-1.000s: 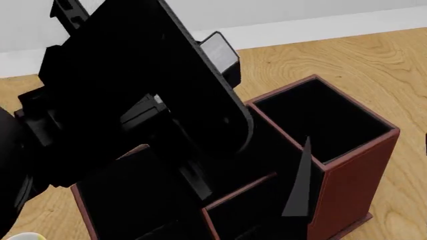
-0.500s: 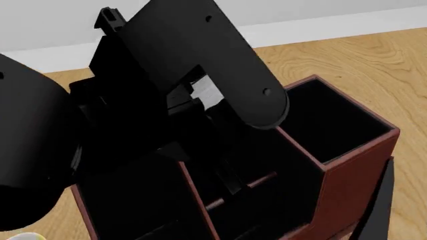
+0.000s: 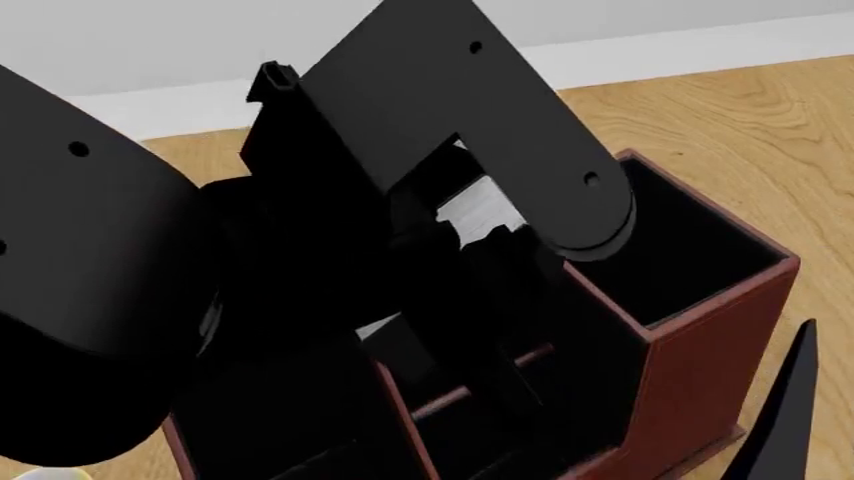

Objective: Pick up the book and place it in the back compartment of the caddy.

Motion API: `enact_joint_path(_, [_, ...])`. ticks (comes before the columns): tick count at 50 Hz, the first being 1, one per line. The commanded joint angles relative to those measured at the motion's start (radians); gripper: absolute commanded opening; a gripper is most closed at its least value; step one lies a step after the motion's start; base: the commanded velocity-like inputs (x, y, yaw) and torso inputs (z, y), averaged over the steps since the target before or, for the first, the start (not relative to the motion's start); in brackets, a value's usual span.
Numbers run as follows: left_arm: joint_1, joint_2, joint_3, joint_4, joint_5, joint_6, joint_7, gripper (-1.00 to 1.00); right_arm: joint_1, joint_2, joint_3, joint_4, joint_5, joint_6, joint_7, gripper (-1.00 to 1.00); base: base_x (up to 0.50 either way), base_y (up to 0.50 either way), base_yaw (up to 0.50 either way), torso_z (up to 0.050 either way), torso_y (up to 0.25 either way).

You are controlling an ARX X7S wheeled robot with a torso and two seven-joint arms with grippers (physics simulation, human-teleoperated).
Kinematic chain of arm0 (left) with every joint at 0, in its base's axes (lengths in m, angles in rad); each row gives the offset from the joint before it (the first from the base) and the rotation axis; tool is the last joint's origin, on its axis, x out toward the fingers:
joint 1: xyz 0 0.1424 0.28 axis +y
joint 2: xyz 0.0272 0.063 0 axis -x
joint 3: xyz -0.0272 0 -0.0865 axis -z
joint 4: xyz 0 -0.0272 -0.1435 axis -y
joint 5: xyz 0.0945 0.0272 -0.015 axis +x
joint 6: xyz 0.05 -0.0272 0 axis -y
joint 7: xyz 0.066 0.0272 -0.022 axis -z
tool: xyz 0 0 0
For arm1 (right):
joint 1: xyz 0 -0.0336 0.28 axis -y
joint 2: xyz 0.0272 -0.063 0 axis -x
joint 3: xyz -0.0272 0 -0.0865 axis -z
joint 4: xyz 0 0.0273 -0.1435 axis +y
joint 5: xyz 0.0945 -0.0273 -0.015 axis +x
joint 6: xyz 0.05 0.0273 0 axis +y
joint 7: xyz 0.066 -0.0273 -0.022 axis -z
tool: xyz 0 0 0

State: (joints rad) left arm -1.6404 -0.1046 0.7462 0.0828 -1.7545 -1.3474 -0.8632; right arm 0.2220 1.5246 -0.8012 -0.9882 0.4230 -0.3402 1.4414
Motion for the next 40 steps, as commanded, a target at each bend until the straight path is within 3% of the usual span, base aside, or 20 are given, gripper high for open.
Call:
enact_joint_path(1, [0.006,0.024,0.001,-0.003,0.032,0.035,-0.015,-1.0,-0.006,-0.023,0.032,0.004,-0.016,-0.004,-0.031,1.0,0.0,0.0,0.0,0.0,0.0])
enact_joint_path(40, [0.034,0.058,0.165,-0.067,0.169,0.116,0.093,-1.0,-0.059,0.044,0.002,0.017,-0.094,-0.099,0.05,1.0,0.0,0.0,0.0,0.0,0.001])
